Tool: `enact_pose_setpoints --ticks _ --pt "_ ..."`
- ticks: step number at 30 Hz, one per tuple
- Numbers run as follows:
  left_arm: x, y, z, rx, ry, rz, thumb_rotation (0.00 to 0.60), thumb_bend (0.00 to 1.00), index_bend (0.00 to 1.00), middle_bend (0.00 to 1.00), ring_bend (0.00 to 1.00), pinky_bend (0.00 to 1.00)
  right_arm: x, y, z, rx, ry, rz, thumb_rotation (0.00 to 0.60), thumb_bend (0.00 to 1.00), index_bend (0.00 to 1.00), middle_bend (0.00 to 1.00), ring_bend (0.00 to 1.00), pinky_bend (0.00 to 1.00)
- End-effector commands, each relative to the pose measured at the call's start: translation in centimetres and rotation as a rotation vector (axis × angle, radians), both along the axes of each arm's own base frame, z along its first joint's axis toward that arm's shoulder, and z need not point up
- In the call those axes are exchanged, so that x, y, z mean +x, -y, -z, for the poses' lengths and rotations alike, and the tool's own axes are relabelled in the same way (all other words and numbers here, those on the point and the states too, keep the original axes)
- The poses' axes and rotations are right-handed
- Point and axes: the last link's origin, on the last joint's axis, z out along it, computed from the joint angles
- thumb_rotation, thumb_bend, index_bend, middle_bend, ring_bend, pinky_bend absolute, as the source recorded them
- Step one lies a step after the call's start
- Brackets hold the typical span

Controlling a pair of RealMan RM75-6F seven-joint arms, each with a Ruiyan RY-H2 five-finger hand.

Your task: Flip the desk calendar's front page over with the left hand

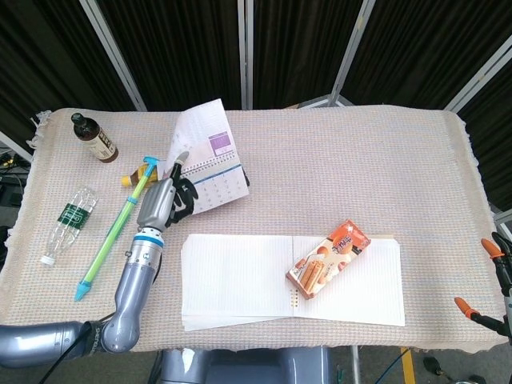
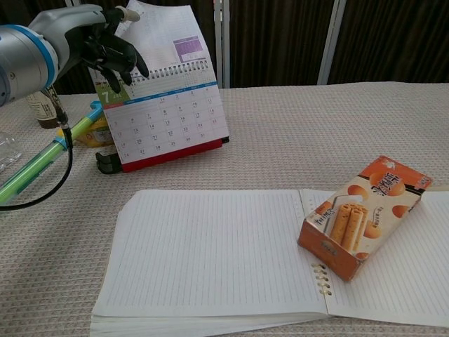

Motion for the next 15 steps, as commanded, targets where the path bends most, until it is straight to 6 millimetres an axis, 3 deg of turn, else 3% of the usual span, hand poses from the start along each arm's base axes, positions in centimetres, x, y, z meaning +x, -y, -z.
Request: enact_pose_setpoints --ticks 1,3,6,15 --pt "-0.2 -0.7 -1.2 0.082 -0.043 0.014 0.6 0.78 0.0 0.15 0.22 0.28 0.0 0.0 0.0 0.003 0.002 0.002 0.6 0.07 0.0 0.0 0.0 0.0" --pt "-0.6 -1.0 -1.6 0.127 -0.102 0.027 0.6 0.77 0.0 0.02 0.09 0.12 0.0 0.0 0.1 0.007 -0.001 0.004 0.6 0.07 0.0 0.0 0.0 0.0" --pt "-2.1 -1.9 -1.7 0.156 -0.255 0.014 0.6 0.67 0.0 0.0 0.01 0.02 0.0 0.0 0.2 0.009 -0.004 0.001 0.6 0.07 0.0 0.0 0.0 0.0" --pt "-4.6 -2.8 -1.0 -0.035 -0.383 -0.086 0.6 0.33 0.0 0.0 0.0 0.0 0.1 -0.1 -0.1 0.002 0.006 0.002 0.6 0.07 0.0 0.0 0.0 0.0"
